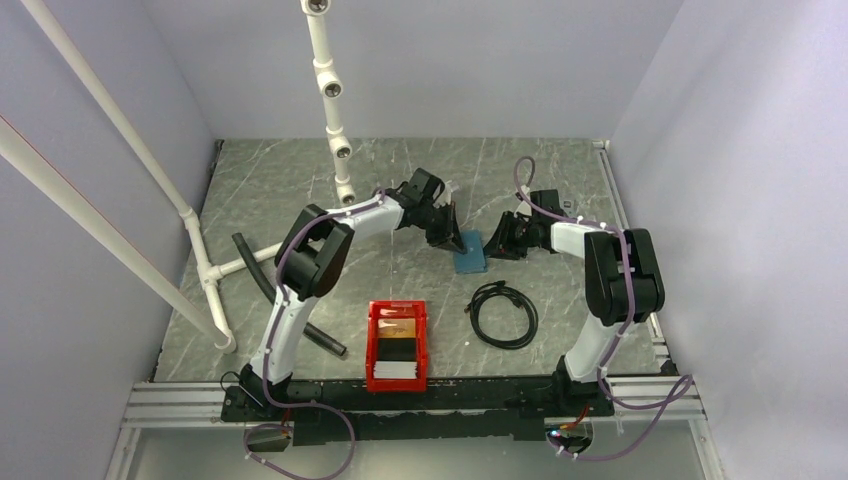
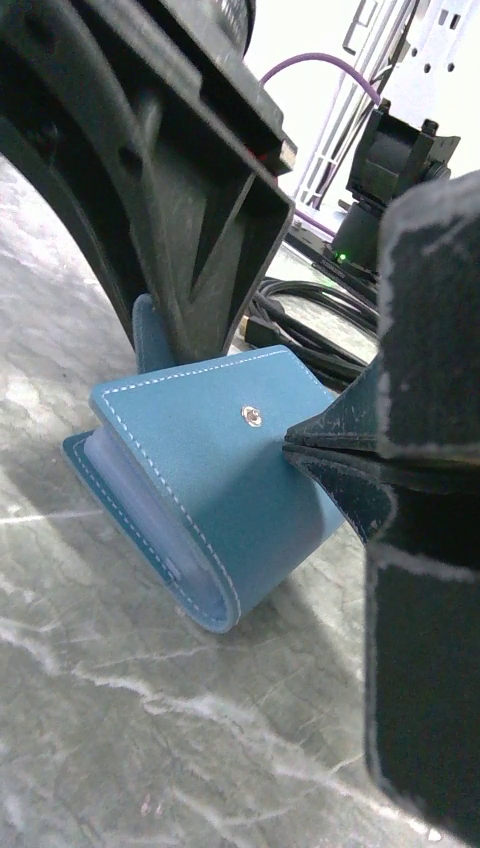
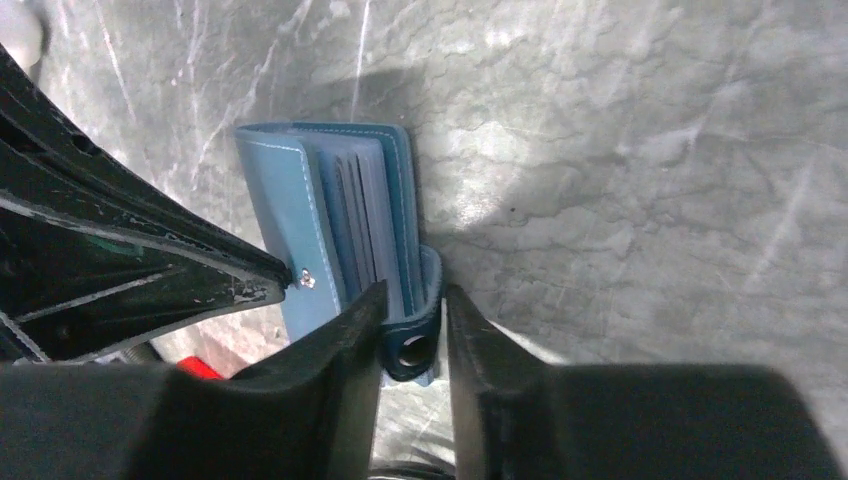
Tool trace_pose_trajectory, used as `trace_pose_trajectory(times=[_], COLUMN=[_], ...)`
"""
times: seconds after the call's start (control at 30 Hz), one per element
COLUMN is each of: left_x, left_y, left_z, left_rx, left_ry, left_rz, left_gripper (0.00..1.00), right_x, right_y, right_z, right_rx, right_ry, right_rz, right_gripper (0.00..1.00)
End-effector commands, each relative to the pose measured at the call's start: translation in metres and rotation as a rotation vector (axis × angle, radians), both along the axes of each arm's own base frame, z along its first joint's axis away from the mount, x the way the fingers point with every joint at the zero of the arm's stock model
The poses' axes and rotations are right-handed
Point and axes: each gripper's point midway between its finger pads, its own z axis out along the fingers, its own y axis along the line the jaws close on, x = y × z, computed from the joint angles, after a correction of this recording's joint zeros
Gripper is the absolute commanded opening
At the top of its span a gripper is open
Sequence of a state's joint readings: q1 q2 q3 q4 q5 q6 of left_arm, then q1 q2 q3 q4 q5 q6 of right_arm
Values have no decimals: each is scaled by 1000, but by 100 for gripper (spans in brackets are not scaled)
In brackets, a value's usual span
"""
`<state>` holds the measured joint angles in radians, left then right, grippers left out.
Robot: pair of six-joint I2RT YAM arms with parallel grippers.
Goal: Put the credit cards into the card holder
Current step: Close the card holder at the center of the board.
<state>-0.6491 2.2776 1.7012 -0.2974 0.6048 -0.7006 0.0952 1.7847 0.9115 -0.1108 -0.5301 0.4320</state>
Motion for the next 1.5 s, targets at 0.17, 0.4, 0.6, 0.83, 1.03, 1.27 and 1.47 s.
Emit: trace_pose_trajectory(times=[0.17,0.4,0.6,0.83,1.03,1.27,1.47], left_x=[8,6,4,4,3,2,2], left_y=[-5,-2,0,2,2,3,3], left_z=[-9,-16,-19,-23,-24,-27,-27], left_rx=[2,28,35,51,50,53,55], left_ry=[2,19,25,22,23,30,27], left_rz=[-20,-24,-30,-31,-34,-36,-38], left_gripper=[0,0,0,0,0,0,0], right_x=[10,14,18,19,19,17,17], right_y=[-13,-9,-9,-13,-16,-18,-18], right_z=[39,44,51,55,60,58,53], right_rx=[-94,-80,-102,-131,-151,-157,-164], right_ry=[-112,-140,-166,-181,-200,-190,-176], right_rz=[-5,11,15,7,-8,-9,-7], right_gripper=[49,38,31,31,29,20,17])
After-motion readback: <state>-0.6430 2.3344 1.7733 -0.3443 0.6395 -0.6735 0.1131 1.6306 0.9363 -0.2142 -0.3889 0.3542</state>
